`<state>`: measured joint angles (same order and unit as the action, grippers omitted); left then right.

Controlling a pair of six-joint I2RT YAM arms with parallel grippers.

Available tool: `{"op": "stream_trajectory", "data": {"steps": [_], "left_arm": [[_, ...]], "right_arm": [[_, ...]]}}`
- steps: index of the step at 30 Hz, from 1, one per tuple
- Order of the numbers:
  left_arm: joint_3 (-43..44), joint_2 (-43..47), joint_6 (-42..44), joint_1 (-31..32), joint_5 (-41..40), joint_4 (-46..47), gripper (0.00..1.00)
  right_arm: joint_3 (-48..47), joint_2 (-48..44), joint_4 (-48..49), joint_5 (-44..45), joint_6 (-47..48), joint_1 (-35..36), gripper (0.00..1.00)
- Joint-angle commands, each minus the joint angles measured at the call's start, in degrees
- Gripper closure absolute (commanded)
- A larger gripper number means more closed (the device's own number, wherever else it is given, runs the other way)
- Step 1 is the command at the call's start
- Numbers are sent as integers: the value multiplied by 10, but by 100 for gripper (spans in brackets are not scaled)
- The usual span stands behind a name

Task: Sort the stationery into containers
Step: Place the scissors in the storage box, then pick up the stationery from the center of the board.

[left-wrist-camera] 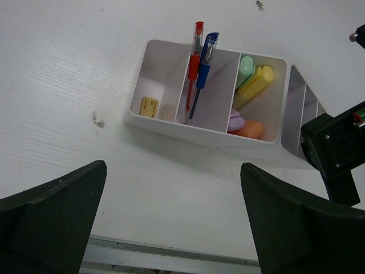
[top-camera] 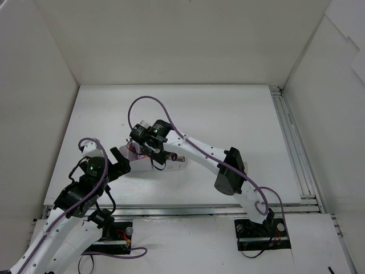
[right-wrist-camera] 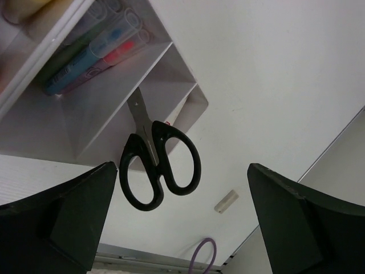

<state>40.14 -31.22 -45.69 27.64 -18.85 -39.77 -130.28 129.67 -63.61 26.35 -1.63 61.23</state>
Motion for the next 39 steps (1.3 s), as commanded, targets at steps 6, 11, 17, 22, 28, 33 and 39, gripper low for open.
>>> {"op": "stream_trajectory", "data": {"steps": [6, 11, 17, 22, 28, 33, 39], "left_arm": [[20, -2, -3, -4, -1, 25, 1], [26, -5, 4, -4, 4, 29, 1], [36, -18, 19, -4, 7, 40, 0], [41, -32, 41, -4, 19, 67, 1], [43, -28, 54, 1, 7, 83, 1], [49, -26, 59, 1, 0, 82, 1], [60, -31, 55, 1, -22, 71, 0]], "right_arm": [[144, -215, 159, 24, -61, -25, 2], [310, -349, 247, -15, -118, -80, 2], [537, -493, 280, -25, -245, -220, 2], [730, -602, 326, -96, -250, -348, 2], [834, -566, 415, -190, -200, -494, 2], [823, -473, 445, -288, -171, -576, 23], [822, -429, 447, -320, -169, -603, 41]]}}
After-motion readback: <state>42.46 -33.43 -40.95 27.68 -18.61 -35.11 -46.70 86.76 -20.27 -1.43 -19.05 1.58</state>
